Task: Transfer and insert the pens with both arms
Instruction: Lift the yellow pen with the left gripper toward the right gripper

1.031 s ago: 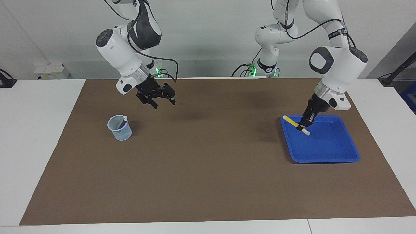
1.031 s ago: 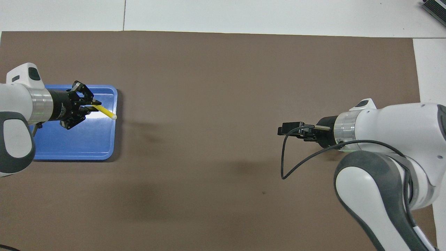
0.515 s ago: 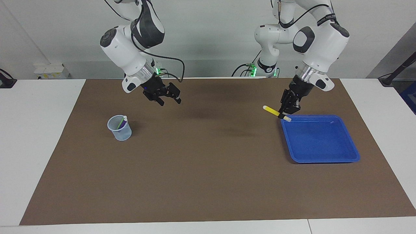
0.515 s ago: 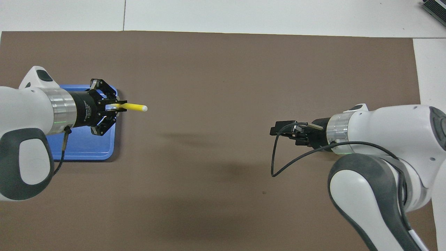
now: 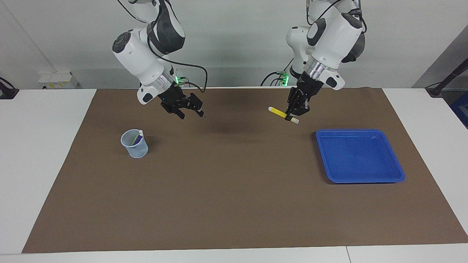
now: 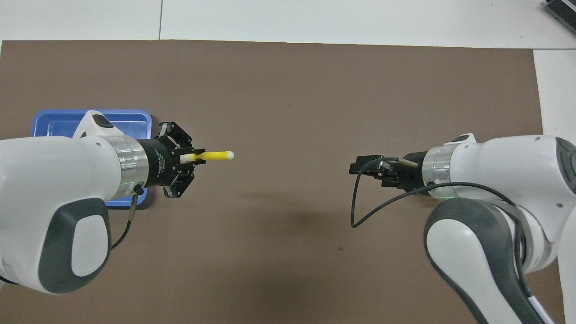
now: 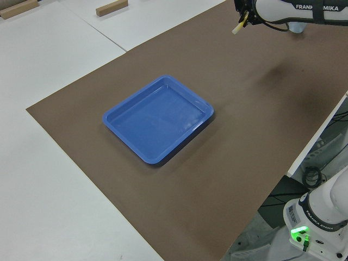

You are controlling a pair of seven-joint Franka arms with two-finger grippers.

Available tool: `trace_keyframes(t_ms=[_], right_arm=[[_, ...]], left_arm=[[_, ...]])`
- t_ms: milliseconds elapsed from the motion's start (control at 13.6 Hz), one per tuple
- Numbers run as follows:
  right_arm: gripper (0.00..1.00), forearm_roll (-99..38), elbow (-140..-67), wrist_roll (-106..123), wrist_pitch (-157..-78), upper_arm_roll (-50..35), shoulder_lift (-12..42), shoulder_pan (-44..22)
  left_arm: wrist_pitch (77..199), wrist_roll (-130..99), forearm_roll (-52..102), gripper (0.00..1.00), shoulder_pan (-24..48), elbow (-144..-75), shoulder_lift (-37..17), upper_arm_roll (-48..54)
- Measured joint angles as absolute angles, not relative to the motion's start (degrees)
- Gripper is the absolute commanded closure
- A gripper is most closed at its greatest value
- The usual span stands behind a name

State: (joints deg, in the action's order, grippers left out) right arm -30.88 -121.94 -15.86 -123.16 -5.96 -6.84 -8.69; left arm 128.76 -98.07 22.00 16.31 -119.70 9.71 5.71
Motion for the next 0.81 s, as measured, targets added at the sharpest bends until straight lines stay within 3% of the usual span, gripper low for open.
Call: trace_keyframes(t_ms=[810], right_arm=[[0.04,-33.2,-122.4,-15.2,-124.4,-6.0,-6.8,-8.7]], left_arm=[[135.9,-99.2,32.0,1.00,21.1,-125.2,12.1,5.8]])
